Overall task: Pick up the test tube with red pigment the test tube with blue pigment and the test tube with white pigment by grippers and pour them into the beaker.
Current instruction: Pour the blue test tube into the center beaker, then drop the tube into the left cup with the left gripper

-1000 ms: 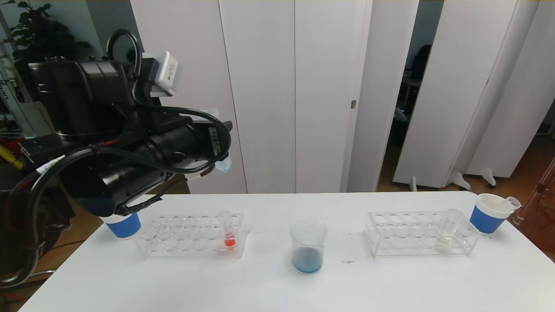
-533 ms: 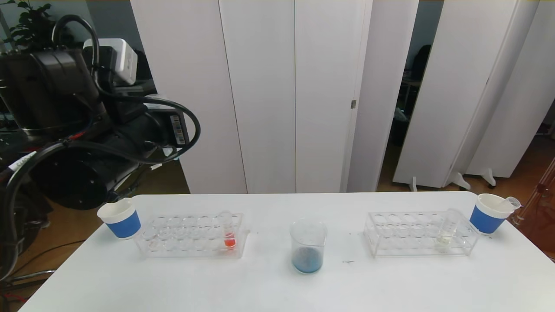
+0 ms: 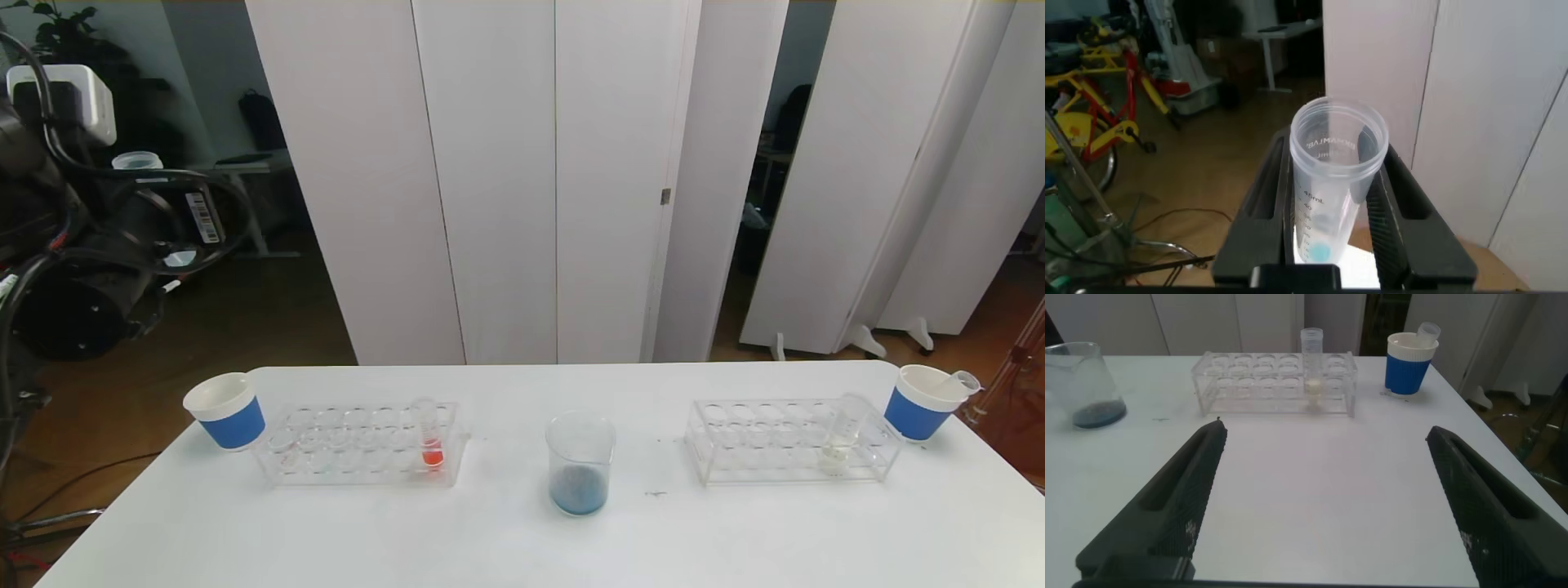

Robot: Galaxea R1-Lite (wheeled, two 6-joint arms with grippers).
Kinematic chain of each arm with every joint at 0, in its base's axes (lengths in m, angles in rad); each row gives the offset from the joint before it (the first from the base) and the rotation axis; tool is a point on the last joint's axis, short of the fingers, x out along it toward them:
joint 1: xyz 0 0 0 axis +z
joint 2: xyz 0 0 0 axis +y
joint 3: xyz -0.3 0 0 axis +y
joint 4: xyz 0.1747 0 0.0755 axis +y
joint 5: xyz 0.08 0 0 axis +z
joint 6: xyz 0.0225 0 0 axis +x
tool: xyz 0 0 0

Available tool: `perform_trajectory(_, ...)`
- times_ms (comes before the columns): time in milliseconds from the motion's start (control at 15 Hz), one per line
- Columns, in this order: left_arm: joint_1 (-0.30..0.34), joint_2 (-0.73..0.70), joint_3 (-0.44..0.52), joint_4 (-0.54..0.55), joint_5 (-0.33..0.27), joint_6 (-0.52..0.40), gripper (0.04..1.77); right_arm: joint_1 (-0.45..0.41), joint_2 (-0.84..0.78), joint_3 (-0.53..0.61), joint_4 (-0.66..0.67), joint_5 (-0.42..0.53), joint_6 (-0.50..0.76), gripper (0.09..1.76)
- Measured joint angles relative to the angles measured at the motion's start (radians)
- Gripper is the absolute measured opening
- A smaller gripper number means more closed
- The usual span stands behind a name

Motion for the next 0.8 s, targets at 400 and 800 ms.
perform_trajectory(400,0.199,0.108,-0.006,-0.160,-0.106,-0.005,0.59,0.000,0.000,0.000,0.000,0.000,0.000,1.75)
perform_trajectory(800,0.234,0.288,0.050,-0.296,-0.119,-0.036,0.59,0.000,0.000,0.000,0.000,0.000,0.000,1.75)
